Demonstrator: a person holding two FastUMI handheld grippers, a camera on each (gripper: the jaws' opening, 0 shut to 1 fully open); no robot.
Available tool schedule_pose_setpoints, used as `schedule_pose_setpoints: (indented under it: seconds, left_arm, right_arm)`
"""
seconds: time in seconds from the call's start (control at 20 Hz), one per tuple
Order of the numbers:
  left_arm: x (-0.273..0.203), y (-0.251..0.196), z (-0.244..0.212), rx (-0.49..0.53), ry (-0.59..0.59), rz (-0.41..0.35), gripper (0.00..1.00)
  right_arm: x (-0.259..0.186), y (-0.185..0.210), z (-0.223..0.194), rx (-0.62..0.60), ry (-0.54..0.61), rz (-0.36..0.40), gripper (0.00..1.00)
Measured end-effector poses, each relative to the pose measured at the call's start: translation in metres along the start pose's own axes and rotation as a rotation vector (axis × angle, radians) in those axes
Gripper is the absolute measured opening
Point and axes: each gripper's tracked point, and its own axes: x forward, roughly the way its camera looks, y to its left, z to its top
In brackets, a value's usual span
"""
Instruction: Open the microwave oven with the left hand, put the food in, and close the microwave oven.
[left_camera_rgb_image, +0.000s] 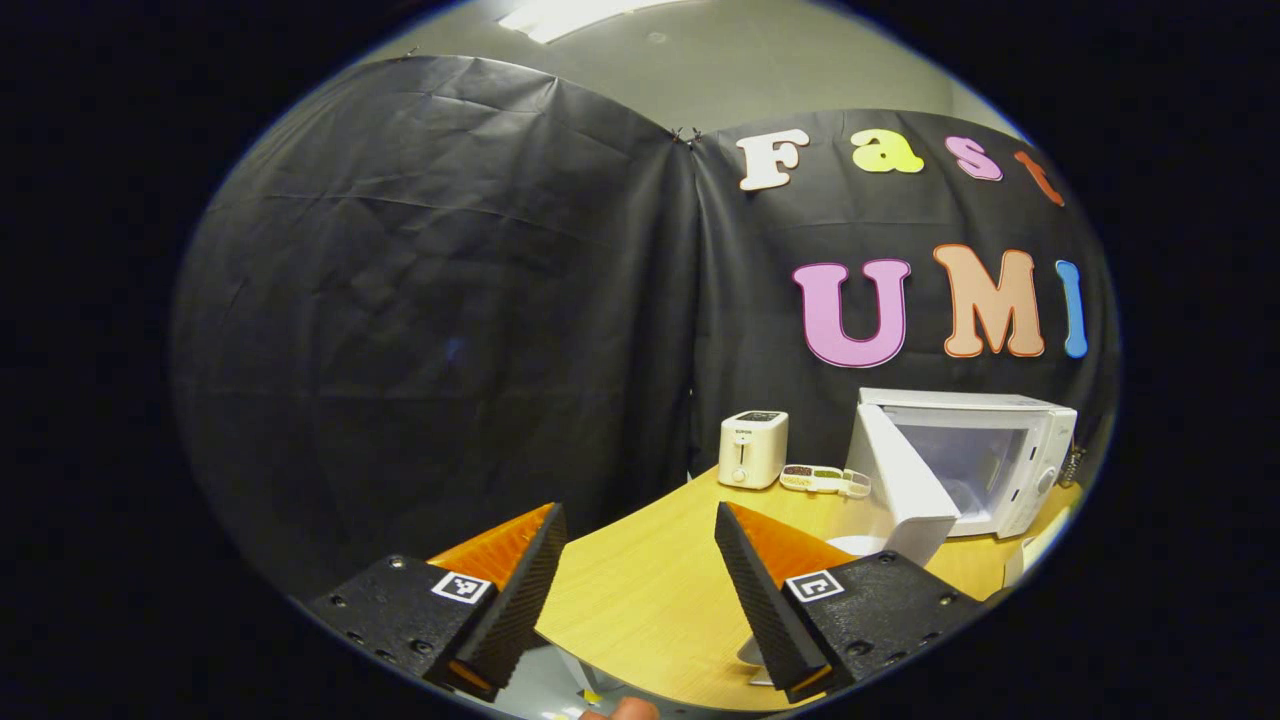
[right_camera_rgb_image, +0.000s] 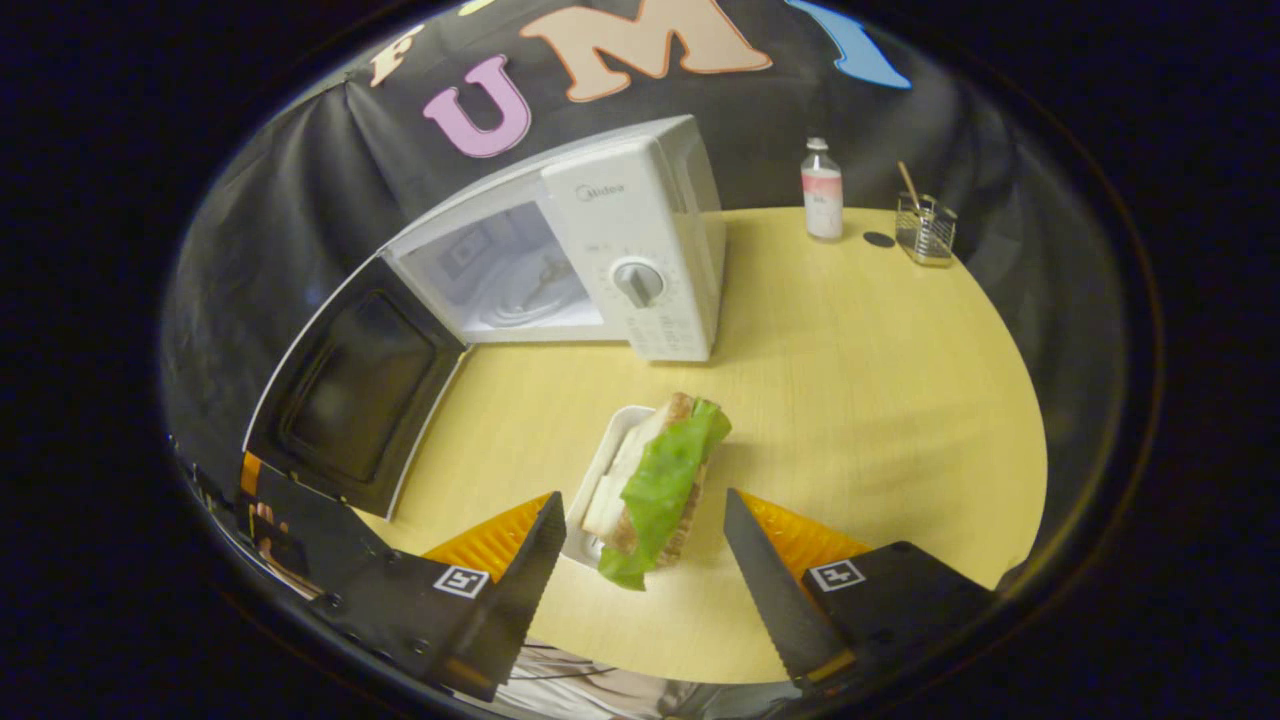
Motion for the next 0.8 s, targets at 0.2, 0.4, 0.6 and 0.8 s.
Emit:
schedule_pose_setpoints:
  seconds: [0.2,0.4,0.6,0.8]
  left_arm:
    - [-0.001,-0.002,-0.001,0.006,-0.001,-0.011,0.94]
    - [0.000,-0.007,0.002,0.003,-0.003,-0.027,0.91]
    - [0.000,-0.008,-0.001,-0.002,0.000,-0.038,0.94]
    - [0.003,-0.010,-0.002,-0.002,0.002,-0.044,0.94]
  right_arm:
    - [0.017,0.000,-0.005,0.079,0.060,0.039,0.98]
    - [0.031,0.002,-0.014,0.170,0.110,0.069,0.97]
    - [0.041,0.006,-0.019,0.275,0.125,0.121,0.55]
    - [0.037,0.008,-0.017,0.285,0.050,0.140,0.37]
